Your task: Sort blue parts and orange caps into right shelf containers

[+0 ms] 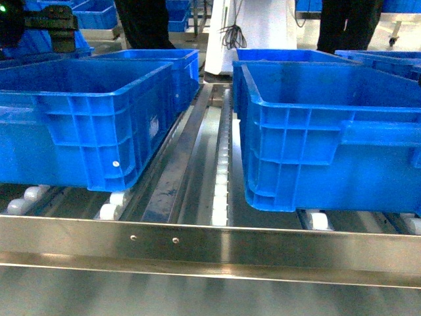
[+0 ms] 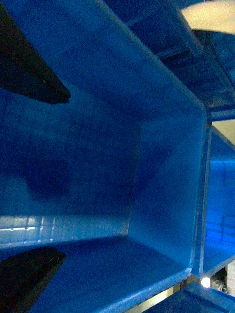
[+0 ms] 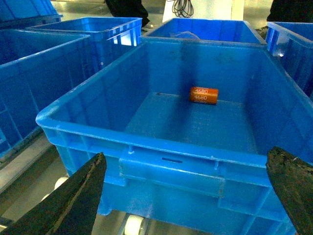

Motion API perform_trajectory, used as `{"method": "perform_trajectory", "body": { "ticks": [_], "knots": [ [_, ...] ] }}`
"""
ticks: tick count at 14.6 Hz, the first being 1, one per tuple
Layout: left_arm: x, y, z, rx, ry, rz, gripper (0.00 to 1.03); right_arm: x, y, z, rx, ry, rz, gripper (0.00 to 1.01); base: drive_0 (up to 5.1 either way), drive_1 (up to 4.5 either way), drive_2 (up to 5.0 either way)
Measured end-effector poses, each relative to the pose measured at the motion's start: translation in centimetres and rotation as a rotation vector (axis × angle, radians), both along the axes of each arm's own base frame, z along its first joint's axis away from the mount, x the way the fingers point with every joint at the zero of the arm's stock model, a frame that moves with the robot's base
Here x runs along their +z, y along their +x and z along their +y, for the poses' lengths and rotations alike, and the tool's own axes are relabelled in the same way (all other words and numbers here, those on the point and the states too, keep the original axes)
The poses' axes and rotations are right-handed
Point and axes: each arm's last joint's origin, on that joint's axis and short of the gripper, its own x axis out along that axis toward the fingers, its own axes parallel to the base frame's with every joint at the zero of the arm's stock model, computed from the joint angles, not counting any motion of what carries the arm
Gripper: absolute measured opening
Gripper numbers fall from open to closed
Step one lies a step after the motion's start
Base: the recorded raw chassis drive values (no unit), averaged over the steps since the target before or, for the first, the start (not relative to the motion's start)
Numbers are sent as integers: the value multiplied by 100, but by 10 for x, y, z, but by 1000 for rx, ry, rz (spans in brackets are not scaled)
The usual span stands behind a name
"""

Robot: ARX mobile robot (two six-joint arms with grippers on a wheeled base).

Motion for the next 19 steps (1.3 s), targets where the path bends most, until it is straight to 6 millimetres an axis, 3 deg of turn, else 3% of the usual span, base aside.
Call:
{"method": "perform_trajectory", "body": {
  "ticks": [1,2,3,5,7,11,16,19],
  "knots": [
    [14,-26,1,-2,0,-45,99,0,0,0,0,0,0,98,0,0,0],
    [46,-93,6,-3,-16,-190,98,0,0,0,0,0,0,98,0,0,0],
    [45,-148,11,-27,-21,-318,92,1,-1,-2,-61,4,-73,93,0,0,0],
    [12,-192,4,-111,-28,-399,67,-10,-26,-6,-202,21,-130,67,0,0,0],
    [-20,-217,-3,-135,-38,-352,45,-14,-45,-6,-204,25,-133,45,0,0,0],
    [-38,-255,-15,-135,-37,-371,3,-22,-73,-6,-204,28,-126,4,0,0,0],
    [-58,-286,-14,-125,-37,-356,2,-30,-99,-7,-207,35,-167,2,0,0,0],
    [-64,-299,-14,-126,-37,-356,2,-42,-111,-7,-208,28,-98,2,0,0,0]
  ]
}}
